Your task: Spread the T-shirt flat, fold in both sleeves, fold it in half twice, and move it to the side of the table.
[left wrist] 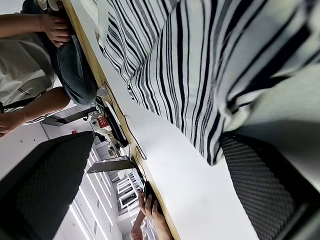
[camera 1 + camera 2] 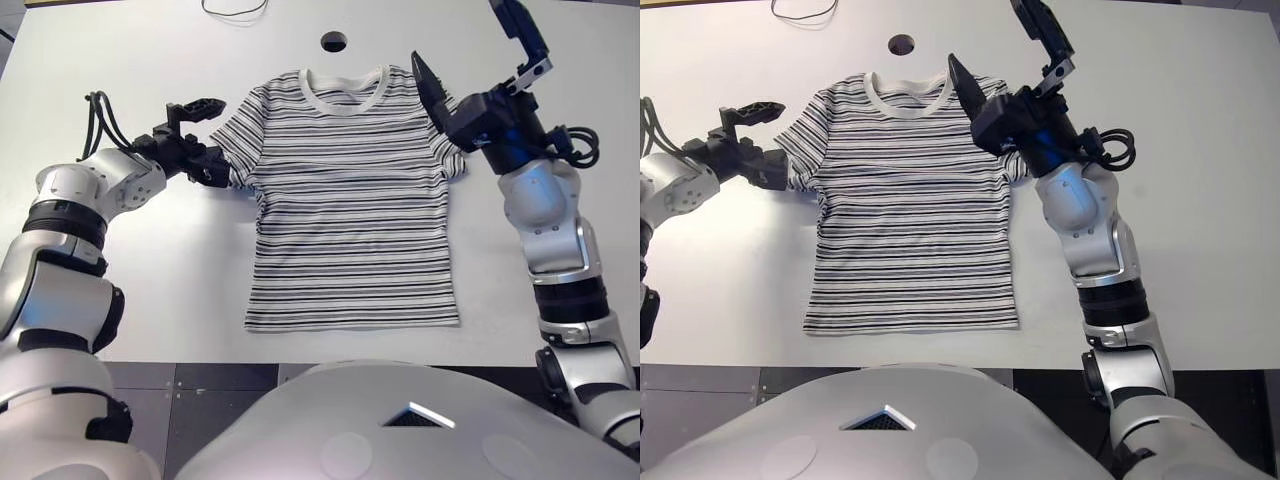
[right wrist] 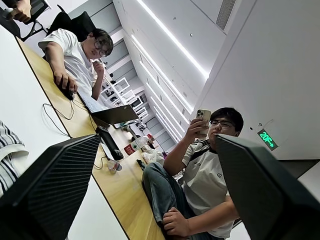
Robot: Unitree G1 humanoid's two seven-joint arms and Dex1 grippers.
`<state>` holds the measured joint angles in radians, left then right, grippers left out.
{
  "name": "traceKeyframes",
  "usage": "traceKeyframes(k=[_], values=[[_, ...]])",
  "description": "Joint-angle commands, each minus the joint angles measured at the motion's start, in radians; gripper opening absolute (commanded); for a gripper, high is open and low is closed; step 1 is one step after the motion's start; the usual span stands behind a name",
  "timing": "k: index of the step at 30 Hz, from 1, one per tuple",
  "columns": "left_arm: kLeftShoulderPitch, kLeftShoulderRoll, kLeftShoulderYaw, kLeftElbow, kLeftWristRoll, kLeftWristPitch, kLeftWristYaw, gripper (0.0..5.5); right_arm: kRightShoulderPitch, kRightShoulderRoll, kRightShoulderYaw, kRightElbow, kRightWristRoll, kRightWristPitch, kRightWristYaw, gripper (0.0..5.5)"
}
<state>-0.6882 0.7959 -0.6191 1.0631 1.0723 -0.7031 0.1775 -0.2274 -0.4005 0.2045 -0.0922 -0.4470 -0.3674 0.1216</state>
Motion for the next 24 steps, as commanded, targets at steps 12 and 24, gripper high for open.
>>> traceKeyframes(k=[12,24], values=[[-0.048,-0.078,-0.176,0.165,0.030,0.056,0.069,3.98,0.016,-0.001,-0.014,-0.006,-0.002,0.002,0.005,4.21],[-0.020,-0.085,-0.183,0.177,-0.021,0.068,0.073,1.98,0.032,-0.006,-0.016,-0.007,-0.002,0.000,0.006,4.21]])
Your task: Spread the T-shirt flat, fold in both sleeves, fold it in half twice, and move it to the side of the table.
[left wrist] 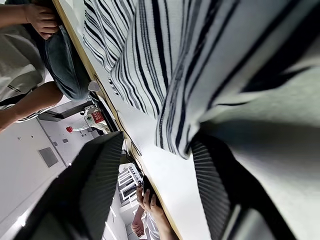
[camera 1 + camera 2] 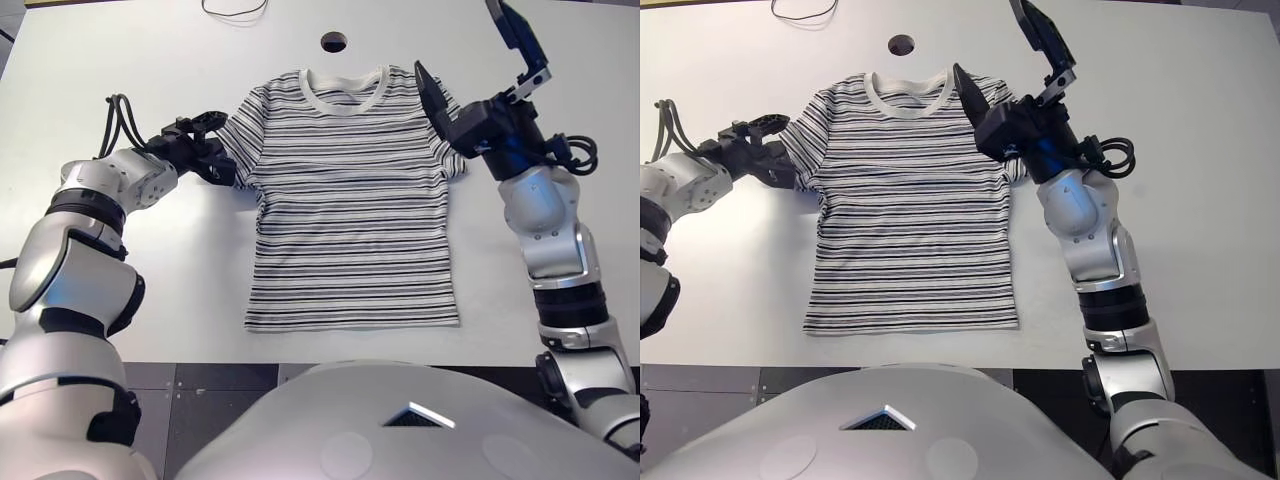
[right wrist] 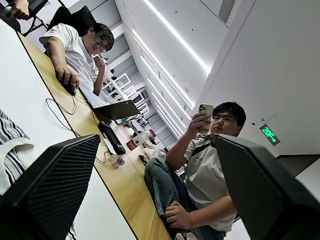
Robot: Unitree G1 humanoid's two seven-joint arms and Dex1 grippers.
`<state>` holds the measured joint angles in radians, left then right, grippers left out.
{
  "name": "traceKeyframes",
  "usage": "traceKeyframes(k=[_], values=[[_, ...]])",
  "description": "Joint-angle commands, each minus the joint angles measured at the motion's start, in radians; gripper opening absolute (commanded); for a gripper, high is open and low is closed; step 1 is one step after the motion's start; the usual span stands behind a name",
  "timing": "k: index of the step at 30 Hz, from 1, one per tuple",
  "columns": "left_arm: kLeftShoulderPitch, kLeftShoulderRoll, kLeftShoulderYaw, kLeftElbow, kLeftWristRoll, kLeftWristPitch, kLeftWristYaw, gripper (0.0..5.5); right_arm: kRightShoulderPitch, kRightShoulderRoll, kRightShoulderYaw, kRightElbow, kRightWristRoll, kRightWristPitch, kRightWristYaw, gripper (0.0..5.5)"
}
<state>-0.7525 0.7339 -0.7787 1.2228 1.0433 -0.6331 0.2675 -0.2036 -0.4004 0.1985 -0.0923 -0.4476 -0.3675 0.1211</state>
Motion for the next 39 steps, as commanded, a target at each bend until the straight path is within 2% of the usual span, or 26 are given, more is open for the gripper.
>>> traceKeyframes(k=[1,11,16,24,31,39], values=[[0.045,-0.022,-0.022,0.019,0.004,-0.001,-0.016,1.72,0.010,-0.007,-0.011,-0.008,0.000,0.000,0.008,4.21],[0.060,-0.030,-0.016,0.021,-0.026,0.010,-0.004,0.16,0.034,-0.011,-0.011,-0.021,0.003,0.001,0.019,4.21],[0.077,-0.012,0.008,-0.003,-0.057,0.001,0.035,0.12,0.047,-0.008,-0.005,-0.014,-0.005,-0.004,0.014,4.21],[0.198,0.043,0.136,-0.240,-0.164,-0.005,0.124,0.12,0.063,-0.008,-0.006,-0.004,-0.016,-0.011,0.002,4.21],[0.243,0.010,0.192,-0.377,-0.174,0.042,0.144,0.12,0.066,-0.009,-0.010,0.013,-0.026,-0.017,-0.013,4.21],[0.184,-0.067,0.160,-0.358,-0.129,0.042,0.101,0.12,0.072,-0.006,-0.007,0.037,-0.037,-0.022,-0.029,4.21]])
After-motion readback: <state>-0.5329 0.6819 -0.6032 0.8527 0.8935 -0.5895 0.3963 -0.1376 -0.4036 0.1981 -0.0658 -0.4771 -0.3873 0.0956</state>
